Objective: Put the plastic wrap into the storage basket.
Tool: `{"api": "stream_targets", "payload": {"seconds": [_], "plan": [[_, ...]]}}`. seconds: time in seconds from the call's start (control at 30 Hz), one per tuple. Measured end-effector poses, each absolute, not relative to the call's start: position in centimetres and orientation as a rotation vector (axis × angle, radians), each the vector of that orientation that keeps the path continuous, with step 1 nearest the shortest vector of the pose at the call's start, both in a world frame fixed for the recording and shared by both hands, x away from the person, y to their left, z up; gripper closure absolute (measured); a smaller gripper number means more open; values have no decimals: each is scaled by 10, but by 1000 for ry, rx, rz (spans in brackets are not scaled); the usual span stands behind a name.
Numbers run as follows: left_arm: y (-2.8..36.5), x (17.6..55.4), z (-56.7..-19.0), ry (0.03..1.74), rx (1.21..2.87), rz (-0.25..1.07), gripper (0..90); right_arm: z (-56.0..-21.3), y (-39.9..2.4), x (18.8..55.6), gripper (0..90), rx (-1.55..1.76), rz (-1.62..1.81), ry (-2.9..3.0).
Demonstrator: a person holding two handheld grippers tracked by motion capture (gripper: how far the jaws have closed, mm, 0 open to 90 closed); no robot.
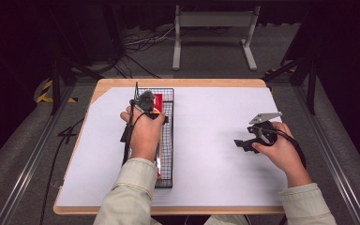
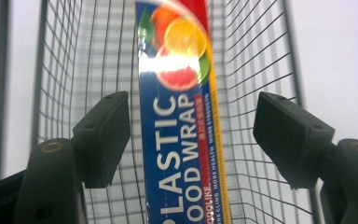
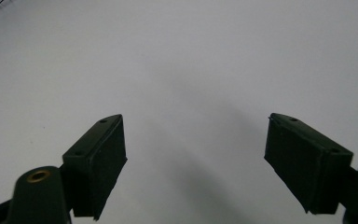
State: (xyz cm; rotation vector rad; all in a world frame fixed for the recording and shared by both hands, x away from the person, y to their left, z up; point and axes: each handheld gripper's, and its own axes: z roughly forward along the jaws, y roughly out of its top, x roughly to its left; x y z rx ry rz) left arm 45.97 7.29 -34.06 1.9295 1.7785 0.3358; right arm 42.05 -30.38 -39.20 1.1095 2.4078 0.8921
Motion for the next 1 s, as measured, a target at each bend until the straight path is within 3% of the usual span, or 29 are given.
{"api": "stream_targets", "payload": {"seconds": [0.5, 1.0], "plan": [[108, 432, -306, 1369, 2081, 534, 222, -394, -304, 422, 209, 1104, 891, 2388], [160, 400, -288, 1070, 2111, 494, 217, -395, -316, 418, 208, 1119, 914, 2375]]}}
